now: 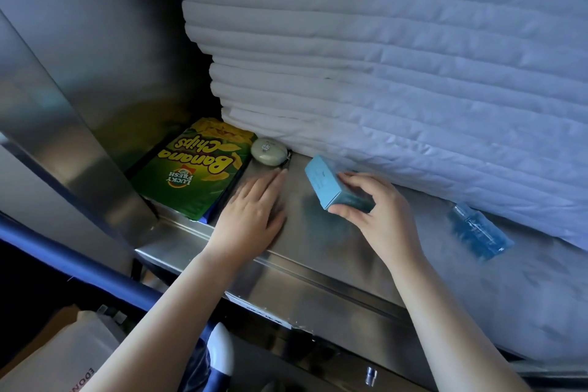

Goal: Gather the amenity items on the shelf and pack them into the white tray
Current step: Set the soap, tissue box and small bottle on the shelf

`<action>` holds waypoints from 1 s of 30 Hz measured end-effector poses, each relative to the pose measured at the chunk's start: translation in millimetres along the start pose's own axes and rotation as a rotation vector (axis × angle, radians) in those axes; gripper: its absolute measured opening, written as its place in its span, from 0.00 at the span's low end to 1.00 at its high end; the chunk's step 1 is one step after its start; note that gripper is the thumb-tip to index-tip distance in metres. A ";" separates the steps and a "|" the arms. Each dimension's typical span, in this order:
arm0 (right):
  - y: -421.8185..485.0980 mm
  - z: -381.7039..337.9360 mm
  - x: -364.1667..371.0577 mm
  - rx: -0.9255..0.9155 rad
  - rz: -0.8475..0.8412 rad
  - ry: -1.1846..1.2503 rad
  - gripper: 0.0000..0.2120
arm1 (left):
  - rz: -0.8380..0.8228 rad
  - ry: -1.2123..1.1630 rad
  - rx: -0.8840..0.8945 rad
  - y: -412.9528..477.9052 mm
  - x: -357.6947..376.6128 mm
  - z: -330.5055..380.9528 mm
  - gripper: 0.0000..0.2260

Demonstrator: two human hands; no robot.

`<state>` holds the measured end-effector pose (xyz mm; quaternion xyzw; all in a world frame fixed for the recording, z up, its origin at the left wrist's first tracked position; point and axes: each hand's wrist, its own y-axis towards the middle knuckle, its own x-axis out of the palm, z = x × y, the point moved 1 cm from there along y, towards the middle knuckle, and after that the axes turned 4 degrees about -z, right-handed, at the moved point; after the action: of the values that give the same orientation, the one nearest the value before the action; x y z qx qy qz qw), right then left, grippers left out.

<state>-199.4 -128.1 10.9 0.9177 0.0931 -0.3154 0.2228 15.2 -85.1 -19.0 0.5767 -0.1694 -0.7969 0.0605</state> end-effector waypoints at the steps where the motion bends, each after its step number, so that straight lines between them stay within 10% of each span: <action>1: -1.9 -0.6 1.0 -0.002 -0.020 0.067 0.24 | 0.001 -0.005 0.050 2.3 -0.9 3.2 0.30; 11: -12.8 8.1 -10.2 0.095 -0.092 0.334 0.18 | -0.001 -0.225 0.148 26.5 1.6 31.3 0.28; 19: -26.1 -3.9 -5.6 -0.092 0.210 -0.242 0.21 | -0.011 -0.277 0.204 41.5 2.7 44.7 0.24; 30: -16.5 14.4 -18.7 0.219 0.145 0.240 0.14 | 0.012 -0.257 0.260 32.7 -0.6 42.3 0.33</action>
<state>-226.9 -120.8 6.5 0.9719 0.0178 -0.1948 0.1307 -27.6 -107.0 4.4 0.4722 -0.2806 -0.8350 -0.0317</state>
